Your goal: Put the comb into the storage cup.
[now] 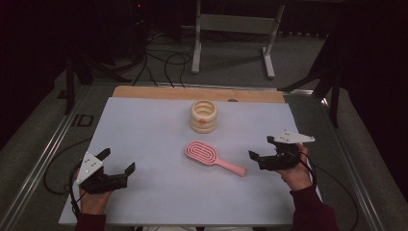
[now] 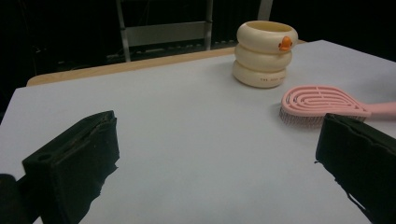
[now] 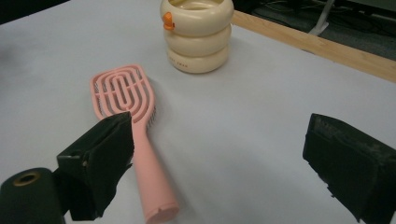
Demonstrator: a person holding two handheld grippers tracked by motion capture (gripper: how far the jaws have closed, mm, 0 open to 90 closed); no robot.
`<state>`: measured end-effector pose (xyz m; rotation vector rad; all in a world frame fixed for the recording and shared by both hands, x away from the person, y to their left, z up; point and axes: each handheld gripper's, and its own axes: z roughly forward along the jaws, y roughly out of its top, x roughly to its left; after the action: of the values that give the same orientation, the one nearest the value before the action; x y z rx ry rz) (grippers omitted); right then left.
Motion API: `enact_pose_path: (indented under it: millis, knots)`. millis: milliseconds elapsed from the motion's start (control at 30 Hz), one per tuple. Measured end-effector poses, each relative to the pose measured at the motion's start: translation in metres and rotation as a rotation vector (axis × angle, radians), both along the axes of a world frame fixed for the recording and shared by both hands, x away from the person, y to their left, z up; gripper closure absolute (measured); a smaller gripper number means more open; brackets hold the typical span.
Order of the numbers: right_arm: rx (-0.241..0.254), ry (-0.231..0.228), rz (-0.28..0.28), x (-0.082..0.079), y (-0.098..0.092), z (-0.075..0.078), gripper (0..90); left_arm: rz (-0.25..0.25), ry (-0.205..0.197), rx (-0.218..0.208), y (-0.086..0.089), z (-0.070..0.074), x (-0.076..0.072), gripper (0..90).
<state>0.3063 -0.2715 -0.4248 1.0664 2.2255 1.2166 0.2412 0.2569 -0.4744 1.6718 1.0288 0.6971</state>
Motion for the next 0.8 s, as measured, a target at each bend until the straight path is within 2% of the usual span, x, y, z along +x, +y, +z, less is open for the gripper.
enact_pose_path:
  millis: [367, 800]
  knots:
    - [-0.071, 0.034, 0.065, 0.012, 0.018, 0.011, 8.6, 0.000, 0.001, -0.002, 0.000, 0.000, 0.000, 0.0]
    - [-0.155, 0.094, 0.145, 0.020, 0.044, 0.009, 8.5, 0.000, 0.000, 0.001, 0.000, 0.001, 0.000, 0.1]
